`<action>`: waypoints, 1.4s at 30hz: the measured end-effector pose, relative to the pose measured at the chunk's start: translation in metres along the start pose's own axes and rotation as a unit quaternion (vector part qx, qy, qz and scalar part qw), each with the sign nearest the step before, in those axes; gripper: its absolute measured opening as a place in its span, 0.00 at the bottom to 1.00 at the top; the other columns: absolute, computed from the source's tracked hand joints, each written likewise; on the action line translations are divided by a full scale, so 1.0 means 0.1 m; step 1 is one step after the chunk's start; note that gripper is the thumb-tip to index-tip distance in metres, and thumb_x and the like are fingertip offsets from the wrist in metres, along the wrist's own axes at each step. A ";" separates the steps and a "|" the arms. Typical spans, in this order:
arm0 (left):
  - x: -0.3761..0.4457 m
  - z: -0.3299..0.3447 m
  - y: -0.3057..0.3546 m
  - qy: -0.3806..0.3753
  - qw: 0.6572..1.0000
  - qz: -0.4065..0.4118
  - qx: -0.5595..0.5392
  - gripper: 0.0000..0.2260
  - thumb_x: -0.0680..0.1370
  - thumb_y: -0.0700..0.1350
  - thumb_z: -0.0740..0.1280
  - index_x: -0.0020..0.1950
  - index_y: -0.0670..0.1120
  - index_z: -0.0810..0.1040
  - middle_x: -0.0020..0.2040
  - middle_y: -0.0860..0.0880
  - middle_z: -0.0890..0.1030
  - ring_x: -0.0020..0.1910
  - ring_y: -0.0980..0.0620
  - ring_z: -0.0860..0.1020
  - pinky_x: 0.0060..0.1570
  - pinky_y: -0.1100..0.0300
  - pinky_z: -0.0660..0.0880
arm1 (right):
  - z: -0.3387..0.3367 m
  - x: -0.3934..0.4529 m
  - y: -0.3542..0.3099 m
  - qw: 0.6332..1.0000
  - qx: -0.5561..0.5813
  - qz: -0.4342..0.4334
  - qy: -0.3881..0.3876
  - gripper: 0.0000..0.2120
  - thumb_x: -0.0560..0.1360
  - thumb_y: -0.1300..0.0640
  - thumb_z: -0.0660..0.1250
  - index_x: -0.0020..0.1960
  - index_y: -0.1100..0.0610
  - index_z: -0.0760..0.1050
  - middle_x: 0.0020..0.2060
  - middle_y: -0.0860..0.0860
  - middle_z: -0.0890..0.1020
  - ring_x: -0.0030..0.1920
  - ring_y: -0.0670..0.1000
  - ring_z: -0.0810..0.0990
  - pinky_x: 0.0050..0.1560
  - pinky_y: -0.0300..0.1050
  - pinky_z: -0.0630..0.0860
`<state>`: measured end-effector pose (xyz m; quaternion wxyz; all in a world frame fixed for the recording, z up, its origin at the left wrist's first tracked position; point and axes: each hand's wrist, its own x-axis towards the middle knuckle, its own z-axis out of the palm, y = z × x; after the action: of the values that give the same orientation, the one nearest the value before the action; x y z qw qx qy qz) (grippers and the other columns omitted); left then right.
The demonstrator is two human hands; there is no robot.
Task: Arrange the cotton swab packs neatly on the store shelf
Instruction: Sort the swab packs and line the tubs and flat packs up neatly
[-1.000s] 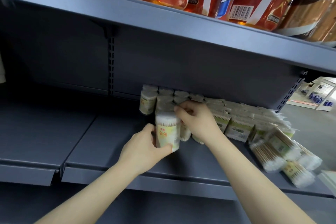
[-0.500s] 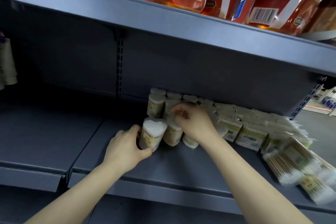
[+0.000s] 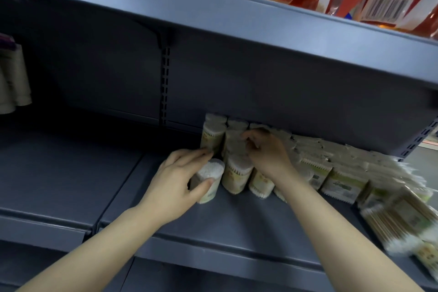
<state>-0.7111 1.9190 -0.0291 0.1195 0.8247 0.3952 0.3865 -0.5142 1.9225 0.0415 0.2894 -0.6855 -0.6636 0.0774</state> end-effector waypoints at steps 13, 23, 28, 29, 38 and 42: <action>0.29 0.10 -0.14 0.038 0.998 0.034 0.035 0.18 0.75 0.46 0.55 0.53 0.41 0.82 0.54 0.44 0.82 0.55 0.52 0.71 0.51 0.56 0.75 | 0.13 0.24 -0.05 0.993 -0.064 0.014 -0.102 0.18 0.81 0.55 0.52 0.70 0.52 0.65 0.67 0.54 0.71 0.63 0.55 0.71 0.60 0.44 0.70; 0.58 0.21 -0.15 -0.017 0.993 0.042 0.108 0.20 0.74 0.49 0.55 0.57 0.42 0.80 0.55 0.44 0.81 0.52 0.36 0.78 0.43 0.40 0.77 | 0.27 0.24 0.05 0.989 -0.094 0.000 -0.111 0.21 0.81 0.50 0.49 0.74 0.49 0.57 0.74 0.48 0.59 0.73 0.50 0.58 0.68 0.38 0.57; 0.66 0.23 -0.18 -0.037 0.997 0.037 0.059 0.20 0.73 0.53 0.56 0.62 0.49 0.73 0.59 0.45 0.79 0.56 0.33 0.75 0.49 0.37 0.75 | 0.30 0.26 0.10 0.990 -0.095 -0.026 -0.103 0.21 0.81 0.52 0.50 0.74 0.51 0.58 0.74 0.49 0.60 0.73 0.49 0.58 0.69 0.39 0.55; 0.68 0.24 -0.19 -0.034 0.997 0.044 0.060 0.20 0.73 0.53 0.56 0.63 0.51 0.71 0.60 0.46 0.79 0.56 0.34 0.75 0.51 0.39 0.74 | 0.31 0.27 0.10 0.990 -0.095 -0.028 -0.104 0.21 0.81 0.52 0.50 0.74 0.52 0.58 0.74 0.49 0.60 0.73 0.49 0.58 0.69 0.38 0.55; 0.73 0.24 -0.20 -0.054 0.998 -0.019 -0.012 0.37 0.66 0.64 0.47 0.69 0.48 0.69 0.62 0.63 0.61 0.69 0.45 0.61 0.61 0.65 0.54 | 0.27 0.25 0.07 0.991 -0.087 -0.025 -0.102 0.21 0.81 0.52 0.49 0.74 0.51 0.58 0.74 0.49 0.61 0.73 0.49 0.59 0.67 0.37 0.57; 0.75 0.20 -0.17 -0.070 0.997 -0.012 -0.007 0.36 0.66 0.65 0.47 0.65 0.49 0.75 0.64 0.61 0.67 0.69 0.49 0.62 0.62 0.63 0.57 | 0.22 0.24 0.01 0.996 -0.039 -0.017 -0.081 0.18 0.80 0.56 0.54 0.68 0.55 0.68 0.67 0.53 0.71 0.66 0.53 0.69 0.63 0.43 0.67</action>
<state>-0.6769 1.9878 -0.0106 0.1576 0.8441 0.3929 0.3289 -0.5216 1.9517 0.0298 0.2092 -0.6761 -0.6991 0.1018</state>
